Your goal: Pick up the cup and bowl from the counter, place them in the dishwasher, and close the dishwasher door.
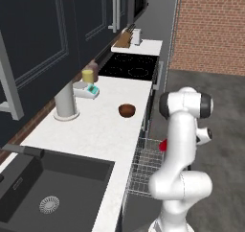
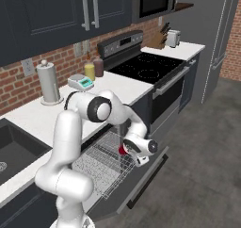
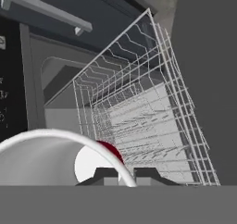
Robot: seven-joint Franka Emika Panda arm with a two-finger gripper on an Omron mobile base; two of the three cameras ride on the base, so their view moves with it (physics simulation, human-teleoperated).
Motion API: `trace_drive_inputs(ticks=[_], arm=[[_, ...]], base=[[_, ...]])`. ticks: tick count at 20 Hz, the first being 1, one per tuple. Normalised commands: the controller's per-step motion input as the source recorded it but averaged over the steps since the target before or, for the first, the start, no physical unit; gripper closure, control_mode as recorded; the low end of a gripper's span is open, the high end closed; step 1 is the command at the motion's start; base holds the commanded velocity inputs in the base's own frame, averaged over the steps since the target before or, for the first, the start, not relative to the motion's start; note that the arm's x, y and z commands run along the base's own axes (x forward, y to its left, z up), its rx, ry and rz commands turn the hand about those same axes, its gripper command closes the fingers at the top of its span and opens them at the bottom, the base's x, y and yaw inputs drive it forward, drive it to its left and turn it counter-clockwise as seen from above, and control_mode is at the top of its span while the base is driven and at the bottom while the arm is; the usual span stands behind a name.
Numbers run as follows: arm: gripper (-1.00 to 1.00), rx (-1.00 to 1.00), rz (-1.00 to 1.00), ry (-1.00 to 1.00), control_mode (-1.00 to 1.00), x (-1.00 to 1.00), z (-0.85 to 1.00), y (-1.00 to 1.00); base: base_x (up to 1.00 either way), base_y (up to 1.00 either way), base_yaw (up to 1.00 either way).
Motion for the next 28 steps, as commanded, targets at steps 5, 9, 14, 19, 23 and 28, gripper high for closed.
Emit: trace_drive_inputs(ticks=[5,9,14,19,23,28], arm=[[1.00,0.01,0.00,0.00,-1.00,0.54,-0.62,0.08],[1.00,0.00,0.00,0.00,-1.00,0.59,-0.54,0.22],[1.00,0.00,0.00,0.01,-1.00,0.68,-0.49,0.26],[1.00,0.00,0.00,0.04,-1.00,0.62,-0.46,0.23],[1.00,0.00,0.00,0.02,-1.00,0.34,-0.41,0.05],[1.00,0.00,0.00,0.06,-1.00,0.30,-0.47,0.02]], base=[[0.00,0.00,0.00],[0.00,0.00,0.00],[0.00,0.00,0.00],[0.00,0.00,0.00],[0.00,0.00,0.00],[0.00,0.00,0.00]])
